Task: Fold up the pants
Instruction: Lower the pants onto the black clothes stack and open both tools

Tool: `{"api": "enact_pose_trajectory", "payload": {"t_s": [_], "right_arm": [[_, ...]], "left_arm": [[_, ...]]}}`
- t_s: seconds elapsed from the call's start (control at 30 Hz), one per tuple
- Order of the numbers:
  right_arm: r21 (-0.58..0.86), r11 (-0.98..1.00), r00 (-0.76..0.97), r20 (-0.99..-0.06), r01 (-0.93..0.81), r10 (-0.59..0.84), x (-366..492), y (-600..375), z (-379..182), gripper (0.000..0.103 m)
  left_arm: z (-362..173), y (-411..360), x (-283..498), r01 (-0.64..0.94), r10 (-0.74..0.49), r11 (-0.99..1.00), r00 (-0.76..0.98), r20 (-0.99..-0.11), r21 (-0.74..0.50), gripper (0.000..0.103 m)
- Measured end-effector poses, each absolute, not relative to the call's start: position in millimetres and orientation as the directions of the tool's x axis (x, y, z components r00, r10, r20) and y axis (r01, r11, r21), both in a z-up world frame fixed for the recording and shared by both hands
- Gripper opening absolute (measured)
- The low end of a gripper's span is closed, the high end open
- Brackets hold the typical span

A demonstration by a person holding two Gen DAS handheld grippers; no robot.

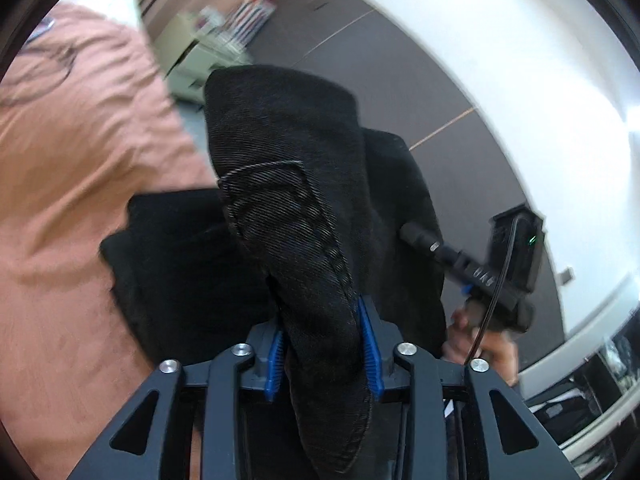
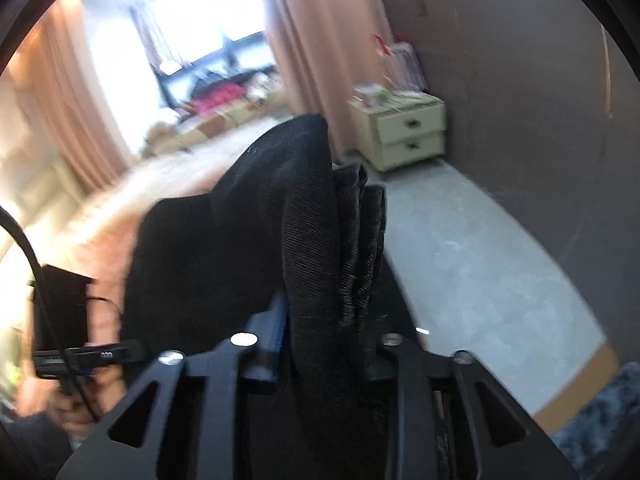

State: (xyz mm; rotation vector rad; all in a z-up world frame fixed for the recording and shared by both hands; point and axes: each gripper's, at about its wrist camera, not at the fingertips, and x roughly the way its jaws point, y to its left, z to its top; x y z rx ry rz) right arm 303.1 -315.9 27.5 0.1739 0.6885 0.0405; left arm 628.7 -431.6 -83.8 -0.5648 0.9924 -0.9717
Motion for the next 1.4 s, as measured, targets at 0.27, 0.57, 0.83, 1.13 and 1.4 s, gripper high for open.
{"api": "enact_pose_trajectory", "payload": {"t_s": [0.27,0.57,0.83,1.13,1.4], "right_arm": [[0.153,0.984,0.785,-0.619,0.094,0.021,253,-300,37,0.057],[0.123,0.992,0.707,-0.703,0.007,0.082,206,-285,22,0.046],[0.124,0.987,0.676,-0.737,0.107,0.019,209,-304,23,0.042],[0.052,0.992,0.677,-0.735,0.119,-0.043,179,-276,16,0.042],[0.008,0.985,0.654,-0.749,0.170,-0.107,155,-268,7,0.042]], "left_arm": [[-116,-412,630,0.341,-0.874,0.485,0.208,-0.438,-0.805,0.045],[-116,-415,634,0.321,-0.858,0.513,0.236,-0.457,-0.796,0.045],[-117,-423,651,0.284,-0.841,0.537,0.252,-0.479,-0.794,0.044],[-115,-412,630,0.278,-0.828,0.558,0.257,-0.499,-0.782,0.047],[-101,-409,603,0.327,-0.800,0.599,0.260,-0.540,-0.731,0.048]]}}
